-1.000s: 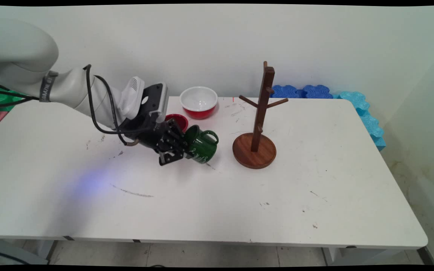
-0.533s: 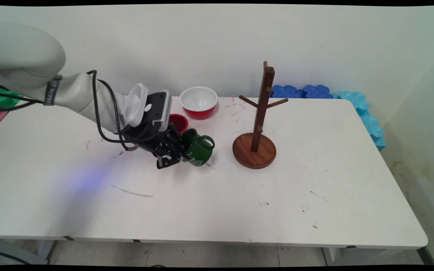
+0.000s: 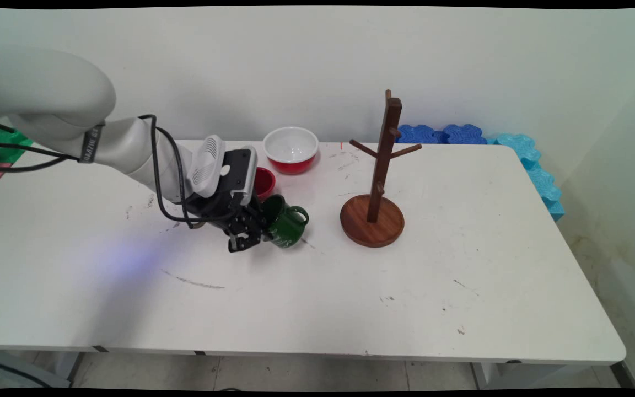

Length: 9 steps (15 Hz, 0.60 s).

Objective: Place the picked object on the table

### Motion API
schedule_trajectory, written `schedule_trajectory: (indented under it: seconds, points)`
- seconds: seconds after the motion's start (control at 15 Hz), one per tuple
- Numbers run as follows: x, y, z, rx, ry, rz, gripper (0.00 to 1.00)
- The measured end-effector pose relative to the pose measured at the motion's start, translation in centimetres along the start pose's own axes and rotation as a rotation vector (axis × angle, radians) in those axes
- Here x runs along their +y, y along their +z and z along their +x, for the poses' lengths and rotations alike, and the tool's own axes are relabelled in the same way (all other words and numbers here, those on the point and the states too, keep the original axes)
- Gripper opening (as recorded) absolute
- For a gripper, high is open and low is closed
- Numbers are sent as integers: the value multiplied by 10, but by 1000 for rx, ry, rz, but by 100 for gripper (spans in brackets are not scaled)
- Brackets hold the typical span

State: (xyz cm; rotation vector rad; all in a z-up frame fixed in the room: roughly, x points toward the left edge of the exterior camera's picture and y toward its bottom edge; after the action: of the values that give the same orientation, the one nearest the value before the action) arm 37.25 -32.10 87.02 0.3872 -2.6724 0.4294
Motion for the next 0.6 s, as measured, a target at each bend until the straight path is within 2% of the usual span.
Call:
schedule_trajectory:
  seconds: [0.6]
  points:
    - [4, 15, 1, -49, 27, 3, 0]
